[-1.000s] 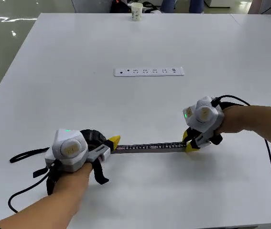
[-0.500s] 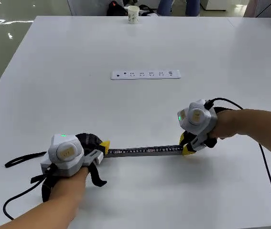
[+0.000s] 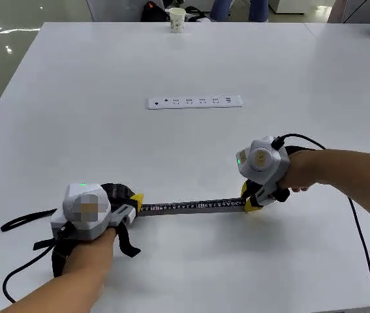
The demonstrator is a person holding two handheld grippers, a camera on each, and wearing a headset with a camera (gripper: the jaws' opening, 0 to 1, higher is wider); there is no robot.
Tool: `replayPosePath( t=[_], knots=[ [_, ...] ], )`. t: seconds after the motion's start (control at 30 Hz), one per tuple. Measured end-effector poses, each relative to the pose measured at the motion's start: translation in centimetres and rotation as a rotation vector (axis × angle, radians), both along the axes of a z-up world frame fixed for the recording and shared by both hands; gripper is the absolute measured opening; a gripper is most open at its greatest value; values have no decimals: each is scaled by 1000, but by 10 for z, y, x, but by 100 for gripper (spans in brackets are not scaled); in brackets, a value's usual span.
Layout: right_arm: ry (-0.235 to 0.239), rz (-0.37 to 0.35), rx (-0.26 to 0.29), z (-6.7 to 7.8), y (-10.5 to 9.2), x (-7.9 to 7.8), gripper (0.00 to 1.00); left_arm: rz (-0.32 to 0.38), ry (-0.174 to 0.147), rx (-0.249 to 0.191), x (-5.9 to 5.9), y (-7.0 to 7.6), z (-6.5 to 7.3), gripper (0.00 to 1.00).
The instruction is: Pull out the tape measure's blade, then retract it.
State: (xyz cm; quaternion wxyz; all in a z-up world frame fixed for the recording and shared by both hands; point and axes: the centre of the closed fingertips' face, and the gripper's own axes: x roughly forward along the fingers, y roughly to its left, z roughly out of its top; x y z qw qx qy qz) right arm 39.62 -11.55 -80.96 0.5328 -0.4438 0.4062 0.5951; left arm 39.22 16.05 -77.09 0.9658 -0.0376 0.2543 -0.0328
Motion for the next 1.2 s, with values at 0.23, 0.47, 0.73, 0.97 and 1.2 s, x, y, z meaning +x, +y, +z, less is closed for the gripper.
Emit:
replayPosePath(
  t=[0.23,0.47,0.73,0.97,1.2],
  knots=[
    [7,-22,11,0,1,1,11,-14,20,0,0,0,-1,61],
    [8,-18,10,0,1,0,10,-23,37,1,0,-1,-1,61],
    [5,-26,0,0,3,0,11,-29,45,-5,0,-1,-2,61],
    [12,-26,12,1,5,0,11,-33,50,-10,1,-1,-2,61],
    [14,-35,16,2,8,-1,11,-36,49,-7,0,-1,-1,61]
  ],
)
